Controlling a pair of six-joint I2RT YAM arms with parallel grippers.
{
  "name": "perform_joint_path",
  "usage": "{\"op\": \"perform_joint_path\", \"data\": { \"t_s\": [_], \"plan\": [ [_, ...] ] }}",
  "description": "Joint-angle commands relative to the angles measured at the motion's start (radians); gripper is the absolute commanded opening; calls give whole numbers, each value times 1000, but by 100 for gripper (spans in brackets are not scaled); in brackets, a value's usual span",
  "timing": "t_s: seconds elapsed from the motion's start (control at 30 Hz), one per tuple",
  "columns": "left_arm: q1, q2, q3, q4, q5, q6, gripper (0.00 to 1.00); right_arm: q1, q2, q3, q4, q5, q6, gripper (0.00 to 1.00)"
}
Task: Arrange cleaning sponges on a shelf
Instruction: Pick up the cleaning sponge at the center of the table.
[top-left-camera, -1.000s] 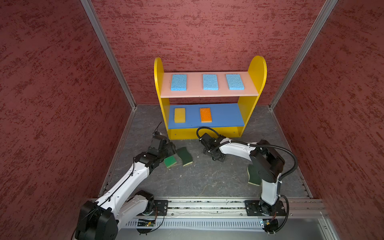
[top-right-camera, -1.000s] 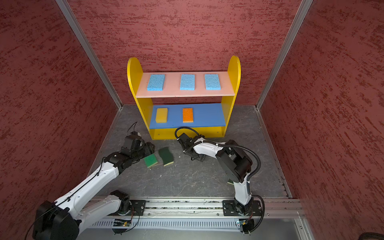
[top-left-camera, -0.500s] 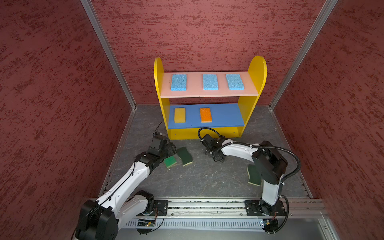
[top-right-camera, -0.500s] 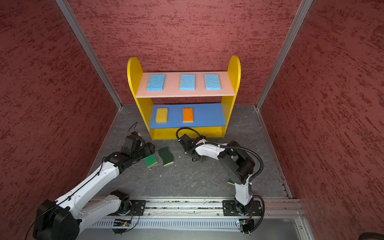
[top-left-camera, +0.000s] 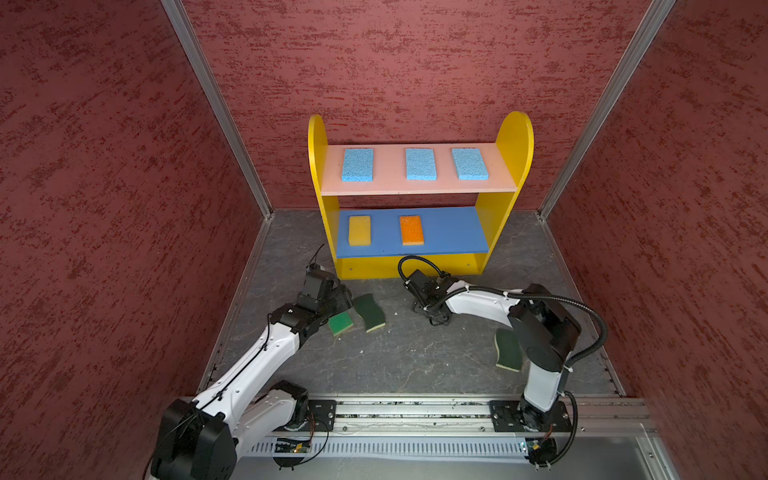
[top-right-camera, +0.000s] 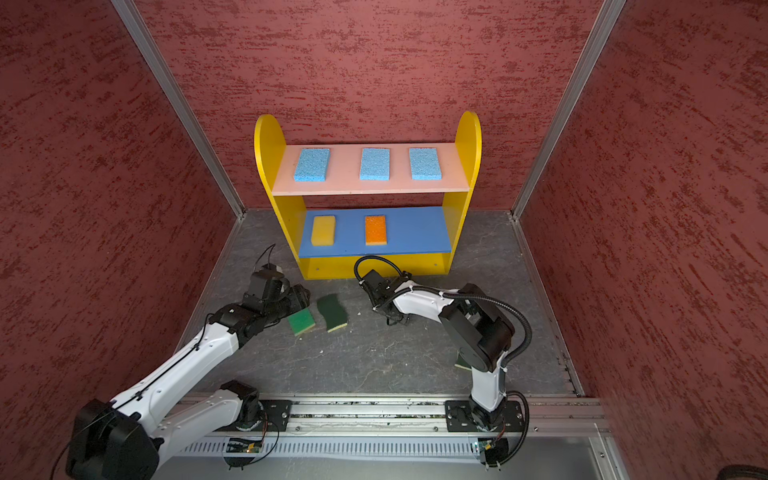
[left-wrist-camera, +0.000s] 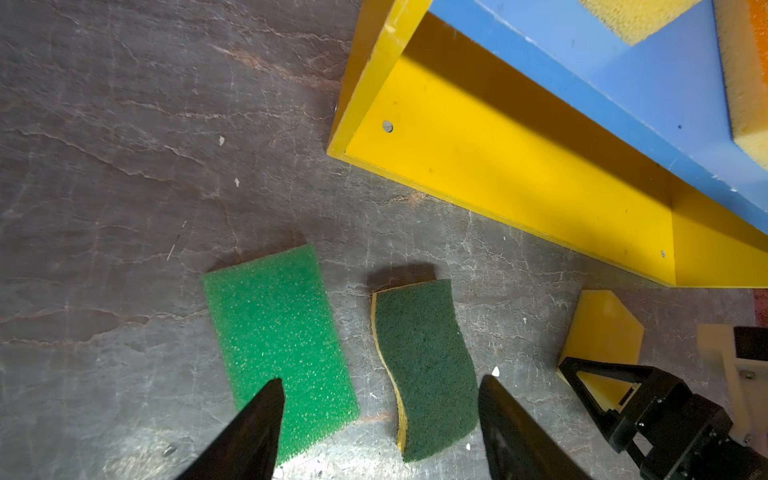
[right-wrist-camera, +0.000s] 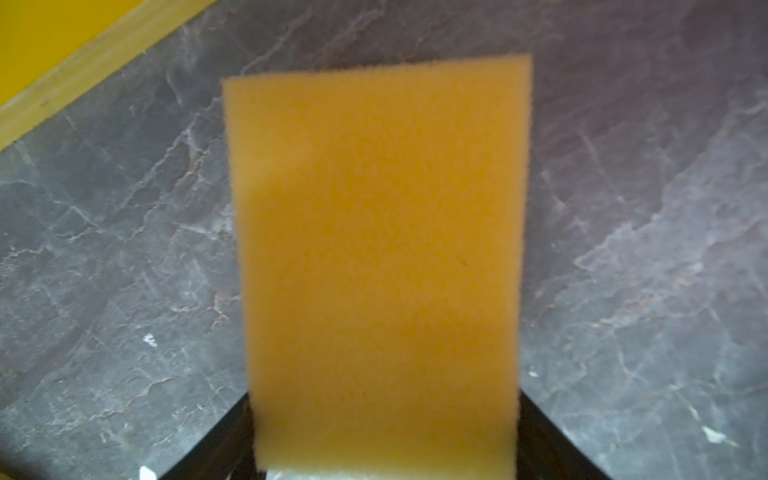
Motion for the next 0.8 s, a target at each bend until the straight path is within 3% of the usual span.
{"op": "perform_joint_path", "data": {
  "t_s": [0.0, 0.27, 0.77],
  "plan": [
    [0, -12, -1, 2, 4, -8, 74, -6, -17, -28, 6, -4, -19, 76],
    [-5, -30, 13, -15, -6, -8, 74, -4, -69, -20, -1, 10, -194, 70],
    [-80, -38, 58, -55, -82, -17, 74, -5, -347, -134, -28, 60, -396, 70]
  ]
}}
